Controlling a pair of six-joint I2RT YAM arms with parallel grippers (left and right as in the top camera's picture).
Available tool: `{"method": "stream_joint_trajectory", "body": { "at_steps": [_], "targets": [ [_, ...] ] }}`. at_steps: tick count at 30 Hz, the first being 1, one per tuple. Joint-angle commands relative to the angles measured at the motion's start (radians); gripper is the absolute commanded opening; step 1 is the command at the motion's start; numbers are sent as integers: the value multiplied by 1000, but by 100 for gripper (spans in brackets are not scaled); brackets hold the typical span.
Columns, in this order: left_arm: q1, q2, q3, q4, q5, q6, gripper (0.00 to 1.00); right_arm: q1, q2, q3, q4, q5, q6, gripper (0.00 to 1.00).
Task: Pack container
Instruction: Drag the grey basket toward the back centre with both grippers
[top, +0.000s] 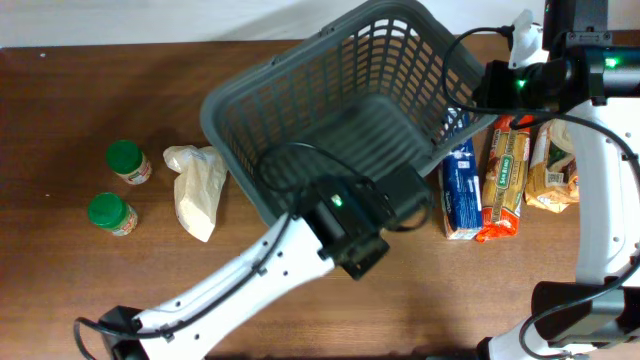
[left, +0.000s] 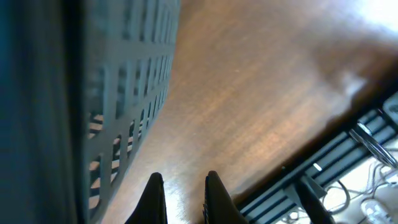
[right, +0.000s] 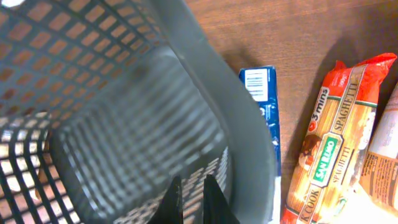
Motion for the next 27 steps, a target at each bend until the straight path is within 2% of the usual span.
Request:
{"method": "stream_joint_trajectory", "body": {
  "at_steps": [1,19,27],
  "targets": [
    [67,5,-7,4,-47,12,2,9,3,5,-12,-5,4,4],
    [356,3,-7,9,-72,12,2,14,4,5,-77,-5,0,4],
    [420,-2,-6,39,-63,12,2,48,3,5,-87,-5,-16,4]
  ]
}}
